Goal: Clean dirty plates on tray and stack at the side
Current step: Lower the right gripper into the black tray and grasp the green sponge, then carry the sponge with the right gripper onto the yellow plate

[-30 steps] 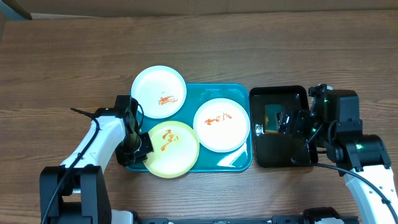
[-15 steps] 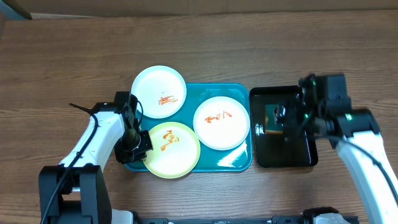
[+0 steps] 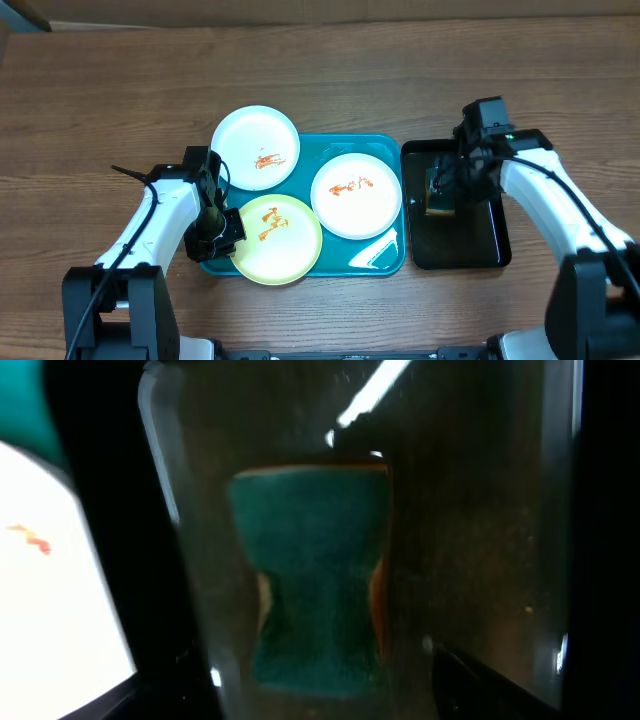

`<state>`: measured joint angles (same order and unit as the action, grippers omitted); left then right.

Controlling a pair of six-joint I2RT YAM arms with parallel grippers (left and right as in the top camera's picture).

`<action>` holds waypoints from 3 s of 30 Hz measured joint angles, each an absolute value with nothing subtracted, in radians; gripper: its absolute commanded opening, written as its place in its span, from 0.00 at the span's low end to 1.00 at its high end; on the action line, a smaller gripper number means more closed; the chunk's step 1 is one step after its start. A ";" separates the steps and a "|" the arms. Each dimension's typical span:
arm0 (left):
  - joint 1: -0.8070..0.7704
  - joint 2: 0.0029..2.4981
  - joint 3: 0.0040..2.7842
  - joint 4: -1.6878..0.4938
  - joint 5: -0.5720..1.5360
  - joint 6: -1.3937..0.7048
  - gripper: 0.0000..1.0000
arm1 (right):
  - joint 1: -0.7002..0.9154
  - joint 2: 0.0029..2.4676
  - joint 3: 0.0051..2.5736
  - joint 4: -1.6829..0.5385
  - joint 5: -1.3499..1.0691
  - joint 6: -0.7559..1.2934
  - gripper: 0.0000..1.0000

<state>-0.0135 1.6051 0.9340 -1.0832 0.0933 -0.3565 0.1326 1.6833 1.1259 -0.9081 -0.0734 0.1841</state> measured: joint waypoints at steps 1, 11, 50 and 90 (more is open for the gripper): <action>-0.014 1.605 0.934 -1.083 0.093 -0.356 0.04 | 0.133 1.702 1.126 -0.907 -0.072 0.186 0.71; -0.014 1.605 0.934 -1.079 0.093 -0.356 0.04 | 0.145 1.793 1.125 -0.867 -0.070 0.205 0.69; -0.014 1.605 0.934 -1.077 0.094 -0.356 0.04 | 0.282 1.793 1.112 -0.838 0.096 0.377 0.47; -0.014 1.605 0.934 -1.076 0.097 -0.356 0.04 | 0.236 1.701 1.309 -1.127 -0.001 0.378 0.04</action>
